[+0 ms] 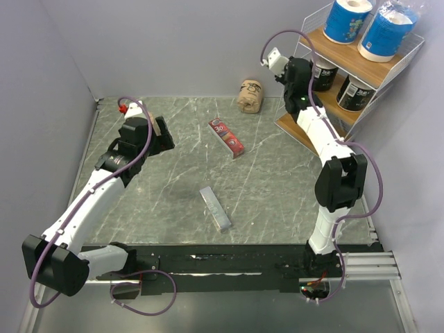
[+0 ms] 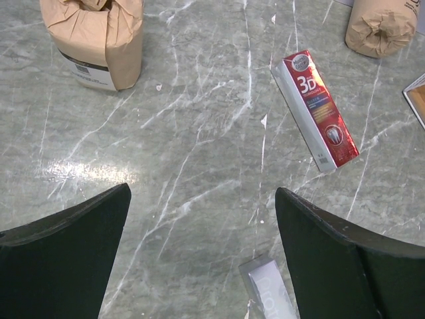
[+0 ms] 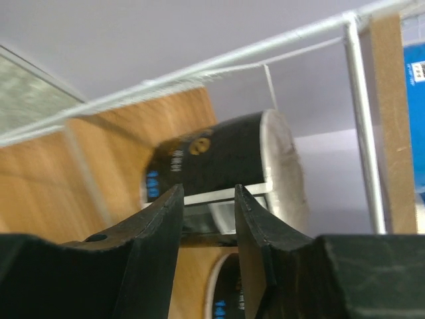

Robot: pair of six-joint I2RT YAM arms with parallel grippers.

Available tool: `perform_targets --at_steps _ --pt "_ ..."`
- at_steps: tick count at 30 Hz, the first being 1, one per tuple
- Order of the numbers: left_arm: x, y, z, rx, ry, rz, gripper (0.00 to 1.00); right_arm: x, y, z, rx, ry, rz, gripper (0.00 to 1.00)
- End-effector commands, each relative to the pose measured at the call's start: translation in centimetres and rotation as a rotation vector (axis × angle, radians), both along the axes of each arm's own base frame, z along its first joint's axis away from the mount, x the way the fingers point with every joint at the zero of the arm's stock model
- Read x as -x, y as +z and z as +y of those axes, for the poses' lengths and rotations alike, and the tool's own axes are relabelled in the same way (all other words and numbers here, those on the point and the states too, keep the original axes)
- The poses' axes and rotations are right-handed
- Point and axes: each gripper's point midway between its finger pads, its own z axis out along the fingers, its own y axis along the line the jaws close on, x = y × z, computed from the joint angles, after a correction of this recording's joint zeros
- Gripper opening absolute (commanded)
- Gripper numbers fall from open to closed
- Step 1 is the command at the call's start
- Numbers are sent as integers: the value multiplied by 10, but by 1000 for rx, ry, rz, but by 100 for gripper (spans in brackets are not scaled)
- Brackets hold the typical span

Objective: Place and organize the paper towels onto the shelf

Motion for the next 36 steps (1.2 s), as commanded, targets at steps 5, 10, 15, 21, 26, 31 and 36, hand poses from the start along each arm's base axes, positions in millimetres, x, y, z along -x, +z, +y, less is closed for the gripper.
perform_targets --at_steps 5,10,15,21,26,31,36 --pt "-8 13 10 10 59 -56 96 62 41 102 -200 162 -136 55" --pt "-16 -2 36 -4 171 3 97 124 13 161 -382 253 -74 68" --pt "-35 5 70 81 269 37 99 209 -12 226 -412 419 -39 92" --pt "-68 -16 122 236 374 114 96 269 -31 248 -589 467 0 100" --pt "-100 -47 136 268 406 186 92 295 -45 241 -765 450 57 99" --pt "-126 -50 132 270 338 162 90 309 -60 232 -786 484 72 100" --pt "-138 -58 137 262 362 169 91 312 -63 227 -786 479 75 100"
